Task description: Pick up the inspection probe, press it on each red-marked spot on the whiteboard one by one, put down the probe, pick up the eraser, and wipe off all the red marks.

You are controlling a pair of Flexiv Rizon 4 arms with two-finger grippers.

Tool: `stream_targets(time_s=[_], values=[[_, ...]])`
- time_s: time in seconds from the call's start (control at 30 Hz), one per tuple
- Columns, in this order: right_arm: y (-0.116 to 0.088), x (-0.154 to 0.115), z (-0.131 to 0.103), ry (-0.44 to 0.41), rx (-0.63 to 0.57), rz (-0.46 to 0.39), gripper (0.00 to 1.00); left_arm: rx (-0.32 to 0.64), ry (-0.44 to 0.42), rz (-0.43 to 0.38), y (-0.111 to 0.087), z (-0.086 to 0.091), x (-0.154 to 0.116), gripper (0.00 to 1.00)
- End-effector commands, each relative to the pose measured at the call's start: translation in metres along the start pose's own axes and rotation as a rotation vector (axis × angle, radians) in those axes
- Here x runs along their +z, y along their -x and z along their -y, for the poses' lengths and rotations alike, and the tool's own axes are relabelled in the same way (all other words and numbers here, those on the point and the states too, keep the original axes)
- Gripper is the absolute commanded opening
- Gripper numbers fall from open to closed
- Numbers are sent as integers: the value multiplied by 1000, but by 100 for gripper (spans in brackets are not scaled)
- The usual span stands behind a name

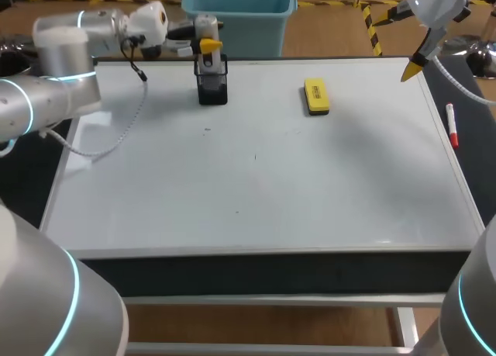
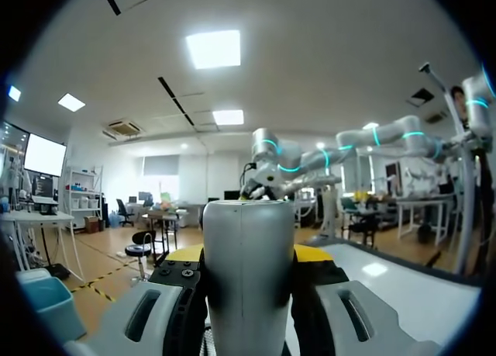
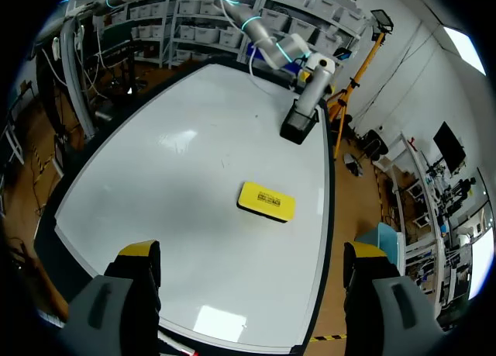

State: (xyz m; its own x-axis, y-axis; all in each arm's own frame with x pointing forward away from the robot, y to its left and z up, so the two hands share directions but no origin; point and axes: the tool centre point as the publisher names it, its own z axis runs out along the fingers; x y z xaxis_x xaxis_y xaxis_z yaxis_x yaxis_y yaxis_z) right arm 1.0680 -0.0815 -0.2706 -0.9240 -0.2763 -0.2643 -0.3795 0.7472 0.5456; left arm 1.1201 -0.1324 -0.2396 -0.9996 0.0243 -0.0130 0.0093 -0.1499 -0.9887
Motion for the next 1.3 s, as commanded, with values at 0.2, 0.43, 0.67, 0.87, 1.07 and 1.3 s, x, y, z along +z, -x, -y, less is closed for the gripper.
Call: stream_targets(time_s=[0.2,0.43,0.67,0.87,1.07,1.3], values=[[0,-1,0,-3,-1,-3,100,-17,-6,-3,10,-13,1,0],[0,-1,0,-3,-1,-3,100,-26,-5,1,11,-17,-1,0],[0,-1,0,-3,-1,-3,100,-38,-5,4,10,-22,-2,0],[0,-1,0,-3,-1,-3,100,-41,1,4,12,-24,-3,0],[0,-1,0,-3,-1,-3,100,-29,8,1,13,-26,-3,0],[0,-1,0,-3,-1,-3,100,-23,1,-12,13,-29,-1,0]])
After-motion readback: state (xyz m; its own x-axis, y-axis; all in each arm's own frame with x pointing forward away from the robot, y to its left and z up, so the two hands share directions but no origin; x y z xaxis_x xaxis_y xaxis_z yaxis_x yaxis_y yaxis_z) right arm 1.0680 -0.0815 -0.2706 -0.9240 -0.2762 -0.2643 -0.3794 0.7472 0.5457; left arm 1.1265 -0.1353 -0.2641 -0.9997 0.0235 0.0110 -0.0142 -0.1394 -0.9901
